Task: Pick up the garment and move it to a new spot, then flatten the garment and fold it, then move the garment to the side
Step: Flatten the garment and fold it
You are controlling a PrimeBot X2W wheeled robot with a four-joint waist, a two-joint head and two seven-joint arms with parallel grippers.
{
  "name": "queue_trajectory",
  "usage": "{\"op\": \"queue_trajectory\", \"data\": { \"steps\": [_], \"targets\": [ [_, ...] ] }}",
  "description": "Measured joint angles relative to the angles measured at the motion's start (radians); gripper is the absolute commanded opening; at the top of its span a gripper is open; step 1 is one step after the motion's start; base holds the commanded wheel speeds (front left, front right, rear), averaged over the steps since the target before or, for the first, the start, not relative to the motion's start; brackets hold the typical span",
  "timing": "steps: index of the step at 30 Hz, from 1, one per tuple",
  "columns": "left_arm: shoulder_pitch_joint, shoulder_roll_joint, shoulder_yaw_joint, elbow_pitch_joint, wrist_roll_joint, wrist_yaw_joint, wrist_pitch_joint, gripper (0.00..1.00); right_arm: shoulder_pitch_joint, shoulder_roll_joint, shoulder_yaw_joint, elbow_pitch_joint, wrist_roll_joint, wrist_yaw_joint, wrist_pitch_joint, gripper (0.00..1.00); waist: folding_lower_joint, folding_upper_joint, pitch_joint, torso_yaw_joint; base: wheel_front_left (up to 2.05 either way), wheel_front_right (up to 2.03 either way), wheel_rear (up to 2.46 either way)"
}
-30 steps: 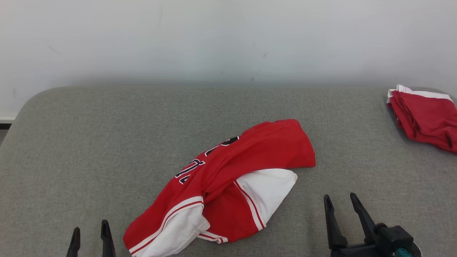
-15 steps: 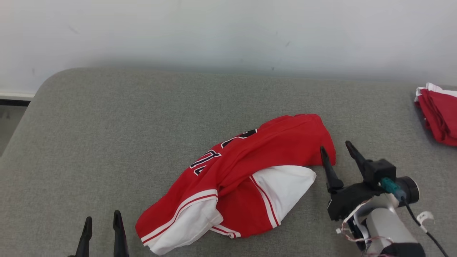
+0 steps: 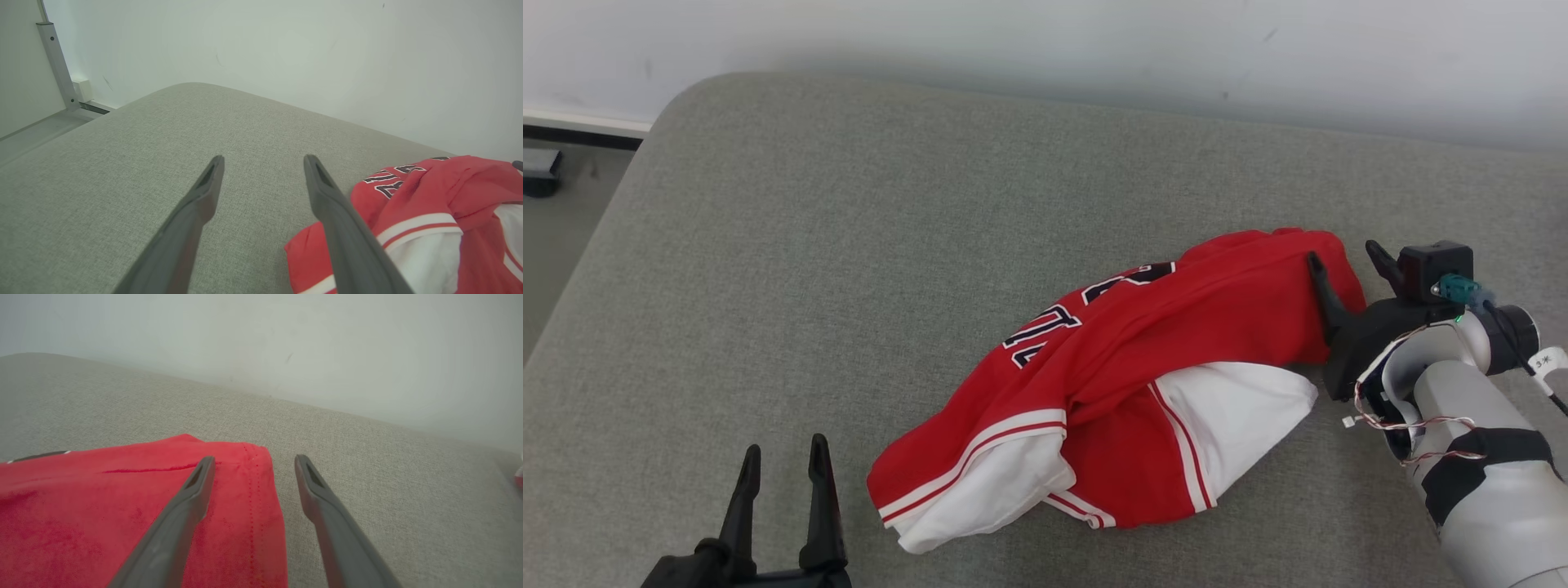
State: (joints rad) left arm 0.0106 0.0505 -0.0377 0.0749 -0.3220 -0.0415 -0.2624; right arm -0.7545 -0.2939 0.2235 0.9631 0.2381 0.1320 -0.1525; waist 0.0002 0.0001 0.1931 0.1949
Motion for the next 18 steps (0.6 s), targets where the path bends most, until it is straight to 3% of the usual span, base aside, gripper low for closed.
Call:
{"op": "queue_trajectory", "data": {
  "steps": [6, 8, 9, 10, 11, 18],
  "targets": [
    [-0.020, 0.000, -0.015, 0.009, -0.013, 0.000, 0.000, 1.00, -0.049, -0.025, 0.062, 0.071, 0.066, 0.000, 0.040, 1.00, 0.0000, 0.0000, 0.035, 0.028, 0.00, 0.00, 0.00],
    [-0.025, 0.000, -0.015, 0.009, -0.014, 0.000, 0.000, 1.00, -0.052, -0.025, 0.081, 0.082, 0.097, 0.000, 0.046, 0.49, 0.0000, 0.0000, 0.041, 0.034, 0.00, 0.00, 0.00],
    [-0.028, 0.000, -0.015, 0.009, -0.014, -0.001, 0.000, 1.00, -0.053, -0.027, 0.095, 0.082, 0.103, 0.000, 0.036, 0.49, 0.0000, 0.0000, 0.043, 0.036, 0.00, 0.00, 0.00],
    [-0.030, 0.000, -0.014, 0.009, -0.015, -0.001, 0.000, 1.00, -0.058, -0.031, 0.106, 0.083, 0.107, 0.000, 0.026, 0.13, 0.0000, 0.0000, 0.046, 0.037, 0.00, 0.00, 0.00],
    [-0.030, 0.000, -0.013, 0.009, -0.015, -0.002, 0.000, 1.00, -0.065, -0.035, 0.113, 0.085, 0.117, 0.000, 0.018, 0.00, 0.0000, 0.0001, 0.046, 0.036, 0.00, 0.00, 0.00],
    [-0.015, 0.000, 0.000, 0.017, -0.017, 0.001, 0.000, 1.00, -0.070, -0.046, 0.165, 0.094, 0.159, 0.000, -0.050, 0.00, -0.0002, 0.0000, 0.023, 0.019, 0.00, 0.00, 0.00]
  ]
}}
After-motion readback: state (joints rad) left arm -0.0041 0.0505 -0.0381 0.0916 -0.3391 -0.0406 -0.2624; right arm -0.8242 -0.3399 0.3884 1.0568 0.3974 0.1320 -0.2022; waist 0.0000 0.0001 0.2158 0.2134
